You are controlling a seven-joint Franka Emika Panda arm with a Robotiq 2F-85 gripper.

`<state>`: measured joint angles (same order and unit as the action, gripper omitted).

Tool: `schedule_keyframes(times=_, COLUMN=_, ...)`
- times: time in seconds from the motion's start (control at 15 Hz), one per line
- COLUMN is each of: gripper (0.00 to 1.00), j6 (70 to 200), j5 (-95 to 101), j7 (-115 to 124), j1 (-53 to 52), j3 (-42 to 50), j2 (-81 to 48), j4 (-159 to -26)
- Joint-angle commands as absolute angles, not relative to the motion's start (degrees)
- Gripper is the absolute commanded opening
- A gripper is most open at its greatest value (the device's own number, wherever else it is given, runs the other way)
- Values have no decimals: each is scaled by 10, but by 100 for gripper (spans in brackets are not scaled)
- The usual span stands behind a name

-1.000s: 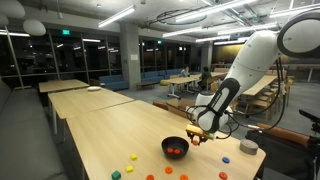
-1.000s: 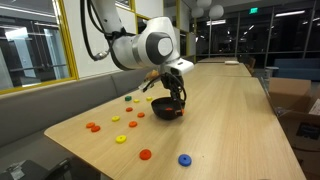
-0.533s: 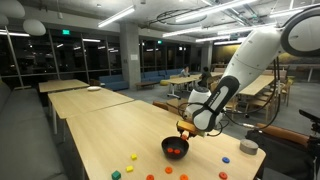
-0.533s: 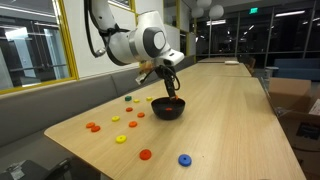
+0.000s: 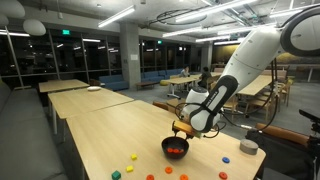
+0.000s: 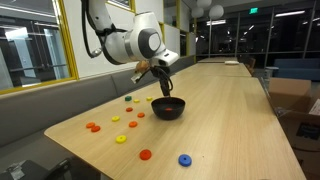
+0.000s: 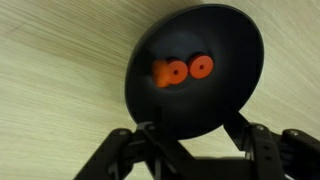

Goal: Put some of the discs on the table in the bowl

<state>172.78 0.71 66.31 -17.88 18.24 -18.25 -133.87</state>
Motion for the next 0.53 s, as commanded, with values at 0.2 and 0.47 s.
schedule_keyframes(times=0.2, gripper=100, j6=1698, j5=32, j7=687, j1=-193, j3=232, j2=-174, j4=-1345)
schedule_keyframes(times=0.47, gripper=100, j6=1618, j5=107, j7=758, j1=-219, j3=304, j2=-170, j4=-1357)
